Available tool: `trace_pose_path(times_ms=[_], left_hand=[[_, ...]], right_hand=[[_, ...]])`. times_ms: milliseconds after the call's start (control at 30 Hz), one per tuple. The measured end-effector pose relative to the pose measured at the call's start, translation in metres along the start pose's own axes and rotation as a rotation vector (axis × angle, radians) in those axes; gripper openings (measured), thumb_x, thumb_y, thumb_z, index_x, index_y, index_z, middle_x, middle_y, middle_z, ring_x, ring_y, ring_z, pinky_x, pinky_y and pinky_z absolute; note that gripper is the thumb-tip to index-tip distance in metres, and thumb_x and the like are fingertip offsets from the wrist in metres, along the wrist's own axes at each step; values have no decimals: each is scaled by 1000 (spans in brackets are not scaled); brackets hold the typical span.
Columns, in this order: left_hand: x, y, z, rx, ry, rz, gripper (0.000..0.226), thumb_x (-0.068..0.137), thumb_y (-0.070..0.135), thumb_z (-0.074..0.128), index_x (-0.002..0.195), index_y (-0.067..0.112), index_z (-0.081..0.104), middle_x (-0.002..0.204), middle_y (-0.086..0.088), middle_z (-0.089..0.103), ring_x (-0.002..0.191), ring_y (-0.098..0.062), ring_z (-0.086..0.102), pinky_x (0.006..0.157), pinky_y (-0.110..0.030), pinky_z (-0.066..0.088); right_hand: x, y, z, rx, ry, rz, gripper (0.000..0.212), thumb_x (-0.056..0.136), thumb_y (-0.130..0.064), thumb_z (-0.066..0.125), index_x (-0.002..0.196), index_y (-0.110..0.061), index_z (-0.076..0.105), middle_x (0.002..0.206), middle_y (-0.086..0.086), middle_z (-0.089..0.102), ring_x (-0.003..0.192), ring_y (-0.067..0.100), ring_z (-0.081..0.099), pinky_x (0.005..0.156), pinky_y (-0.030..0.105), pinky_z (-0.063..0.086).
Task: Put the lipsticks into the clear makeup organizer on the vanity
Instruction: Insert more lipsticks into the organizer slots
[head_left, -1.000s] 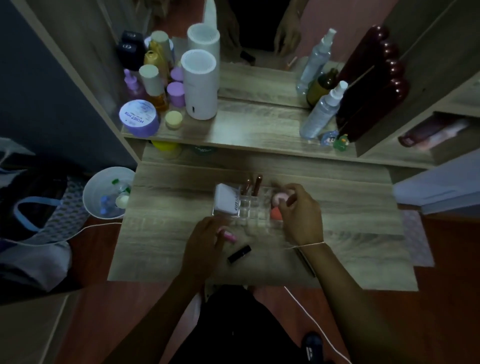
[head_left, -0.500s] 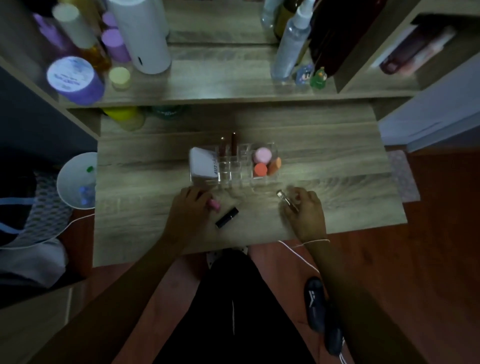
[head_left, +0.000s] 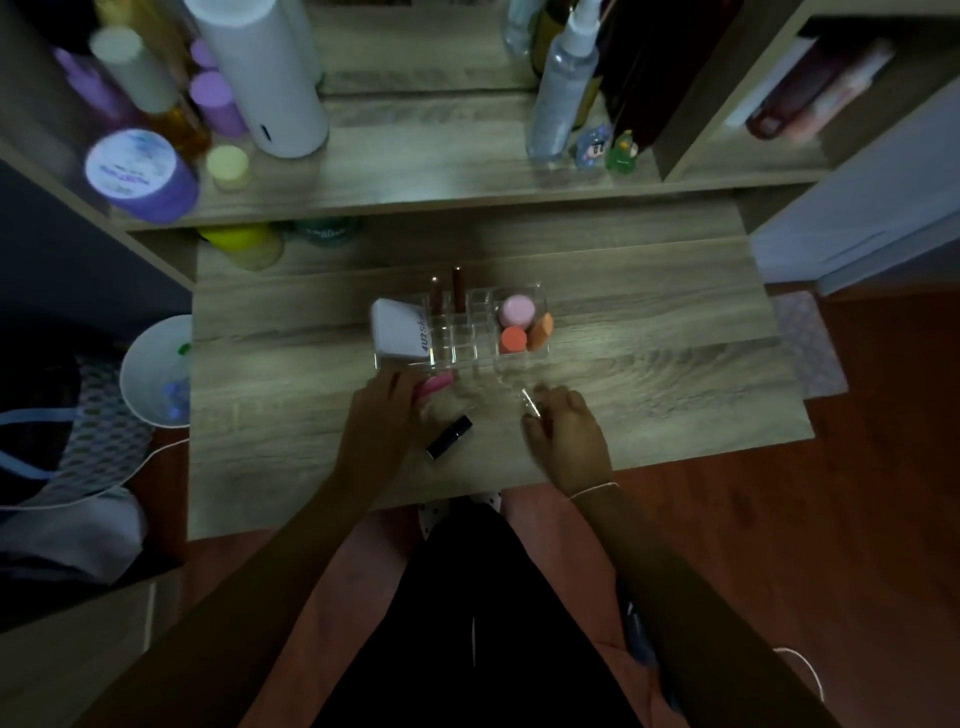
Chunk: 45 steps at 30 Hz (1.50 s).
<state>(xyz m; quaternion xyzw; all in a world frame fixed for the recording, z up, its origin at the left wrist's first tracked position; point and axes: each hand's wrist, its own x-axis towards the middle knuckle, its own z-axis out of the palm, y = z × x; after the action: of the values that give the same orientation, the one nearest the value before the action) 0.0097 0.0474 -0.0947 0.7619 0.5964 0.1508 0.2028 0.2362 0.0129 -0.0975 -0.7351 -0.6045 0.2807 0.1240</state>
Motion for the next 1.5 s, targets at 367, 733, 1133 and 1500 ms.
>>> trace_pose_path(times_ms=[367, 733, 1133, 1500], left_hand=[[35, 41, -12, -527, 63, -175, 21, 95, 19, 53, 109, 6, 48, 82, -9, 68, 64, -13, 63, 59, -31, 55], [35, 44, -16, -448, 172, -338, 16, 88, 29, 63, 102, 22, 61, 78, 7, 66, 68, -10, 62, 62, -30, 50], [51, 42, -14, -376, 349, -428, 18, 80, 2, 68, 91, 16, 66, 92, -2, 61, 71, 1, 55, 63, -3, 41], [68, 47, -21, -412, 317, -417, 24, 76, 12, 77, 87, 14, 57, 94, -2, 63, 74, -3, 59, 64, -3, 42]], right_hand=[[48, -67, -33, 224, 152, -136, 23, 82, -11, 65, 103, -13, 57, 99, 9, 62, 84, 18, 61, 73, 28, 51], [113, -81, -63, 320, 205, -289, 22, 76, -5, 73, 93, -7, 58, 88, 12, 66, 79, 23, 62, 73, 37, 53], [133, -76, -43, 309, 29, -293, 25, 80, -16, 72, 98, -18, 54, 92, 3, 68, 84, 19, 65, 79, 47, 56], [142, -70, -38, 91, -5, -356, 20, 76, -12, 69, 93, -14, 59, 95, 8, 64, 91, 27, 56, 81, 44, 47]])
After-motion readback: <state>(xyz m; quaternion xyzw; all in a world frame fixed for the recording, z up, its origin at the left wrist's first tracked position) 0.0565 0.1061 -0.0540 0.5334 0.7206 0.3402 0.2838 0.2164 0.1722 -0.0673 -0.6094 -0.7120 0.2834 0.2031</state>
